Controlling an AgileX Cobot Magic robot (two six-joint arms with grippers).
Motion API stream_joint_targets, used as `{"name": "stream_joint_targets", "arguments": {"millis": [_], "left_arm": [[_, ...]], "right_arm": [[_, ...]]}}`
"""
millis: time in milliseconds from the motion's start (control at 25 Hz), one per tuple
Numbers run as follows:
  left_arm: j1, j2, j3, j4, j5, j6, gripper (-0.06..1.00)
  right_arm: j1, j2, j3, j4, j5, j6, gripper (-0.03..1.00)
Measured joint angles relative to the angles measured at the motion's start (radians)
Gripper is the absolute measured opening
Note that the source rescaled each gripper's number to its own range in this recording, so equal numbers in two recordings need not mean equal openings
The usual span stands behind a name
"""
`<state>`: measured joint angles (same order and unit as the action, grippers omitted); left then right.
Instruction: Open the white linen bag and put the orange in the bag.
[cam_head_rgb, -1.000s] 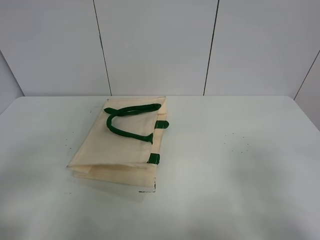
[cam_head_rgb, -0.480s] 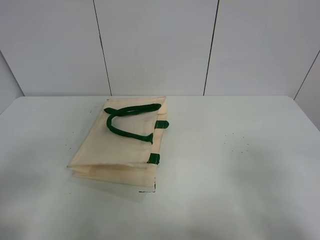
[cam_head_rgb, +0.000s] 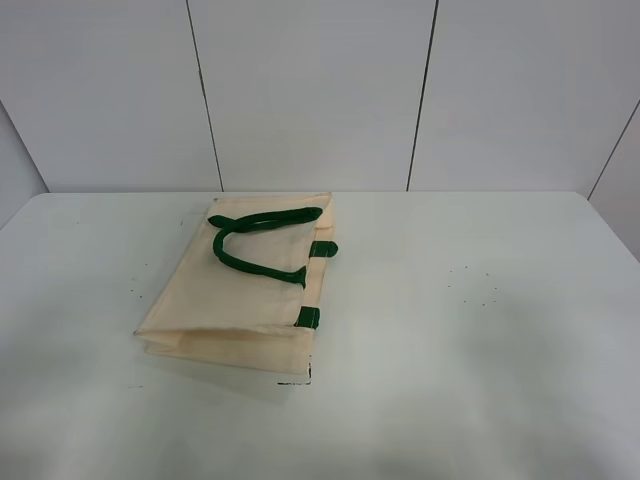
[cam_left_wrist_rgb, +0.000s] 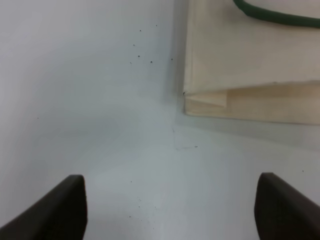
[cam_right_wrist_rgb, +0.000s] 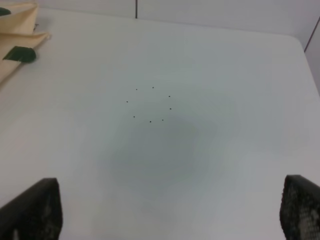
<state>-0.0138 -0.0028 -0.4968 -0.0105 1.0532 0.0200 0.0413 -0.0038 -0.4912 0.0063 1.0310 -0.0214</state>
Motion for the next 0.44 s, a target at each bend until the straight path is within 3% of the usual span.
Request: {"name": "stream_joint_targets", "arguments": {"millis": [440], "left_arm": [[0.000,0.000,0.000,0.000,0.000,0.000,0.92]], "right_arm": [[0.000,0.000,0.000,-0.001,0.000,0.000,1.00]]}}
